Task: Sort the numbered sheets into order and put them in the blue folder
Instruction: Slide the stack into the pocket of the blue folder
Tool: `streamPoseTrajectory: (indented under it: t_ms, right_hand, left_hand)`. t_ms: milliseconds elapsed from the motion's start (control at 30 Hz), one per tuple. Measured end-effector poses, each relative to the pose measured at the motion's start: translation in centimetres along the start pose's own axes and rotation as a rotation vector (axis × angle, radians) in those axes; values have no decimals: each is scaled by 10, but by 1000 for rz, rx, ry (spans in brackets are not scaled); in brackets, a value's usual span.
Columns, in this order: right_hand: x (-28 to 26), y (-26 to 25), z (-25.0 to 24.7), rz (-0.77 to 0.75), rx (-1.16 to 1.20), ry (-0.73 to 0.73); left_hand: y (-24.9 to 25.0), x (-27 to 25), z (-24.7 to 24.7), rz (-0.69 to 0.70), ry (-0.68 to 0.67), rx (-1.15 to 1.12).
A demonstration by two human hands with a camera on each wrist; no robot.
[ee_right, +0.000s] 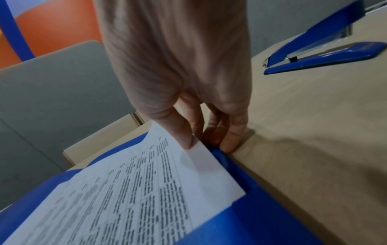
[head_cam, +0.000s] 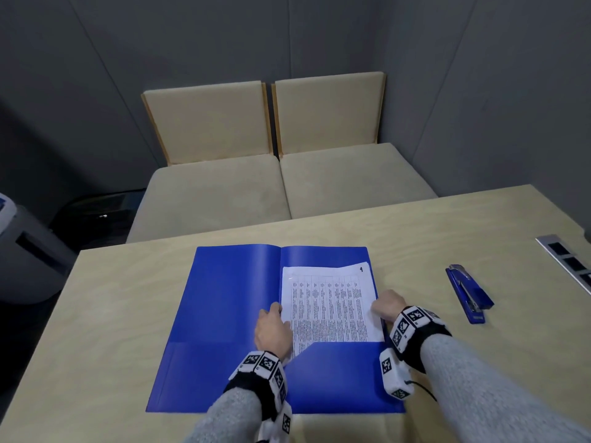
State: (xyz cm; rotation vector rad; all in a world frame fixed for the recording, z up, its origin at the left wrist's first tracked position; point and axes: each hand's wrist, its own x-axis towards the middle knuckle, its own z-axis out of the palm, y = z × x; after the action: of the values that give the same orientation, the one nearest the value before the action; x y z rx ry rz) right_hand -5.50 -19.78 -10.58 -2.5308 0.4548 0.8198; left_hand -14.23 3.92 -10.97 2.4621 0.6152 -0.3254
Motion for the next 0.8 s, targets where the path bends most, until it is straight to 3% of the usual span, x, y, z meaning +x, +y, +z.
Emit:
streamPoseTrajectory:
  t_ms: [233,333,433,533,567,633,800]
  right_hand:
    - [-11,0,-2,-12,58,34]
    - [-12,5,2,-68,218,97]
    - [-24,14,2,-100,340,149]
    - [-38,33,17,-53,232,149]
    - [-47,38,25,-29,189,144]
    - [-62,43,42,-18,106,146]
    - [-77,37,60,-46,19,212]
  left_hand:
    - [-5,1,2,17,-12,-19]
    - [-16,6,-14,31,45,-141]
    - [-57,11,-45,-129,255,-69]
    - [-120,5,-70,-448,356,-53]
    - [-137,-1,-78,-516,333,-76]
    - [-175,1,-83,-525,264,-156]
    - [-194,-5,-110,-337,100,-290]
